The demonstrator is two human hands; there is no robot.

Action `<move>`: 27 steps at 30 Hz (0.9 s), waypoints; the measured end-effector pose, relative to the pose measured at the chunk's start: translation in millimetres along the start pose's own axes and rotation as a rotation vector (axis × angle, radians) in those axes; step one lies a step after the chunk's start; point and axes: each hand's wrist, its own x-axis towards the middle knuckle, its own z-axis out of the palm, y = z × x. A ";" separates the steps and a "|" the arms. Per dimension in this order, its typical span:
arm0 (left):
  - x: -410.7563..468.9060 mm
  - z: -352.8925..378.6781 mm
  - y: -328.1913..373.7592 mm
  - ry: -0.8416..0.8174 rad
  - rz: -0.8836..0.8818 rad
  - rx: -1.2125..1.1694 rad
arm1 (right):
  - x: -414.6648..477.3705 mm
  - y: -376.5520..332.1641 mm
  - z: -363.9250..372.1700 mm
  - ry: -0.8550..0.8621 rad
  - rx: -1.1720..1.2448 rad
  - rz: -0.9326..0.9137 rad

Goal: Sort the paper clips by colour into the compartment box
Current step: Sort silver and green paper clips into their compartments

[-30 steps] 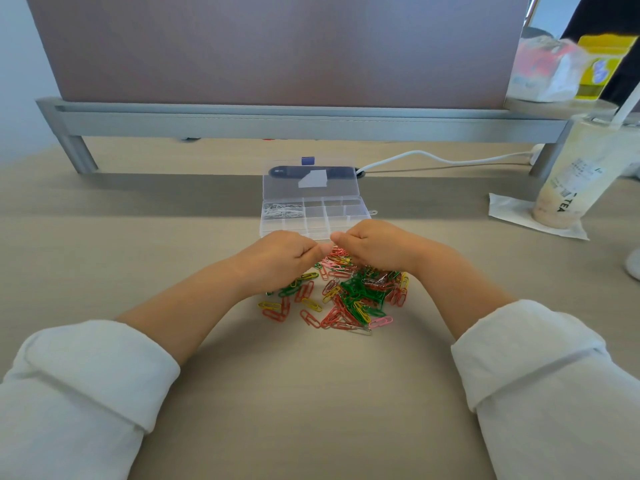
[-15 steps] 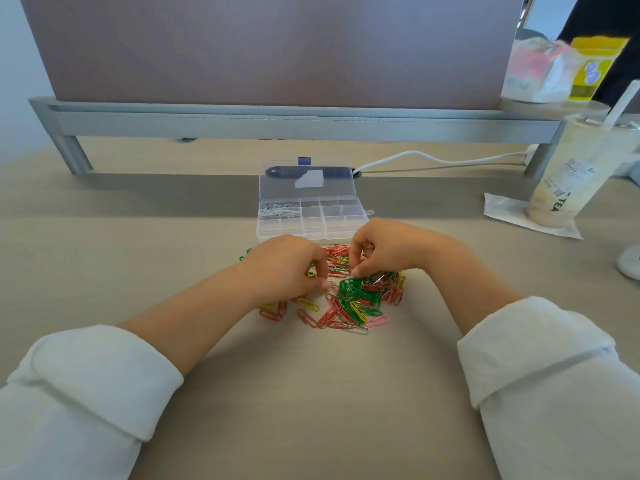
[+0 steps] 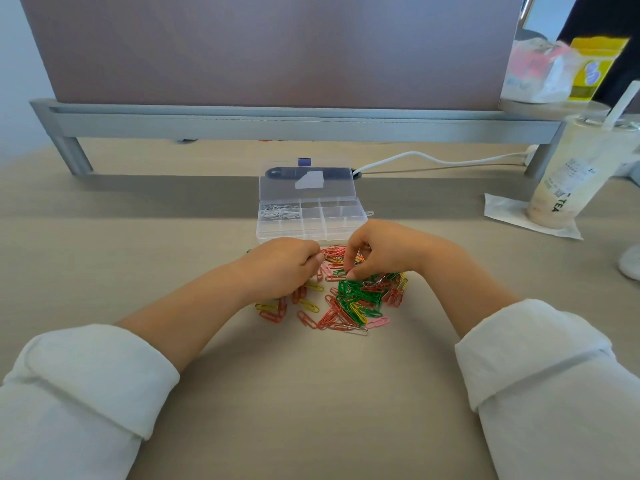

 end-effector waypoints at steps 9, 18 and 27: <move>-3.1 -5.4 -0.1 0.067 -0.022 -0.084 | 7.2 0.9 4.2 0.032 -0.013 0.030; 3.4 -3.4 -1.2 0.182 -0.023 -0.282 | 3.9 0.1 -0.3 0.029 0.133 0.059; 12.6 -3.1 -2.2 0.250 -0.039 -0.408 | 11.2 7.6 3.5 0.125 0.197 0.104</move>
